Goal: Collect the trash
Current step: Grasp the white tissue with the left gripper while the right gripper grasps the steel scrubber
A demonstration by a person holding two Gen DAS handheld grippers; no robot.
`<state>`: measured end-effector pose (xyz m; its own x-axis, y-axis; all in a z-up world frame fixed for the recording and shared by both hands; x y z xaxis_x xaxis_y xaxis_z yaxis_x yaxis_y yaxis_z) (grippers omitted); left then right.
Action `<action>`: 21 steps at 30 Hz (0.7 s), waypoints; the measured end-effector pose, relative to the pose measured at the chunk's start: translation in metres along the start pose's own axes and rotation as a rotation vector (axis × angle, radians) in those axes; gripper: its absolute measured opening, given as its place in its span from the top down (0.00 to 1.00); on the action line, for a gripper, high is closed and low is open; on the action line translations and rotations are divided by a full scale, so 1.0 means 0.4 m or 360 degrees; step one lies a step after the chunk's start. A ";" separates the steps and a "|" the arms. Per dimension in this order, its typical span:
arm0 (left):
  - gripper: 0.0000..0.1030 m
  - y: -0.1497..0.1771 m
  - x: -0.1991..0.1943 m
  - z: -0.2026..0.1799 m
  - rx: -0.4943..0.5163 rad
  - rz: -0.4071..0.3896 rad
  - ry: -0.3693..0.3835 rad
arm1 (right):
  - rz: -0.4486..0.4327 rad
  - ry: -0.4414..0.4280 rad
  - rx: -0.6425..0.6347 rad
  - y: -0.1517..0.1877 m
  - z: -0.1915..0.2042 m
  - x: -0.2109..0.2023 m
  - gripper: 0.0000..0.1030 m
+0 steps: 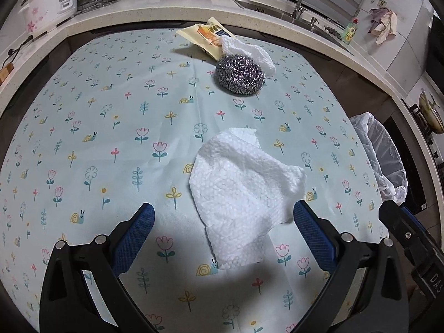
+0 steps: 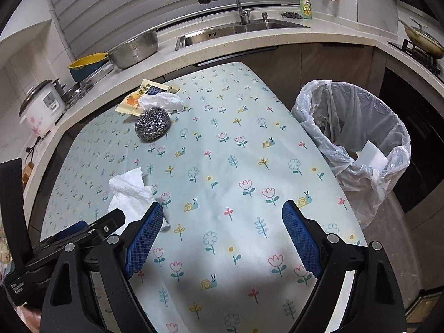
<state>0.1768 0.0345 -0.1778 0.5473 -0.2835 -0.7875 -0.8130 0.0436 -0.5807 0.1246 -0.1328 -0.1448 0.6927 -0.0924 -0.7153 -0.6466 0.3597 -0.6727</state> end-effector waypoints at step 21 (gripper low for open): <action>0.94 -0.025 0.067 0.003 0.0051 0.0048 0.0084 | 0.0090 -0.0051 -0.0061 0.003 0.066 0.097 0.18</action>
<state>0.1999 0.0275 -0.1933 0.5106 -0.3318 -0.7932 -0.8218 0.0831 -0.5637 0.1590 -0.1116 -0.1684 0.6644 -0.0430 -0.7462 -0.6962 0.3274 -0.6388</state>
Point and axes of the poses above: each gripper's, at about its wrist camera, not at the fingertips, and x roughly the way its jaws point, z to its left, y to its underside, the point moved 10 cm from there along x, roughly the way its jaws point, and after that the axes turned 5 degrees about -z, right-handed, at the moved point
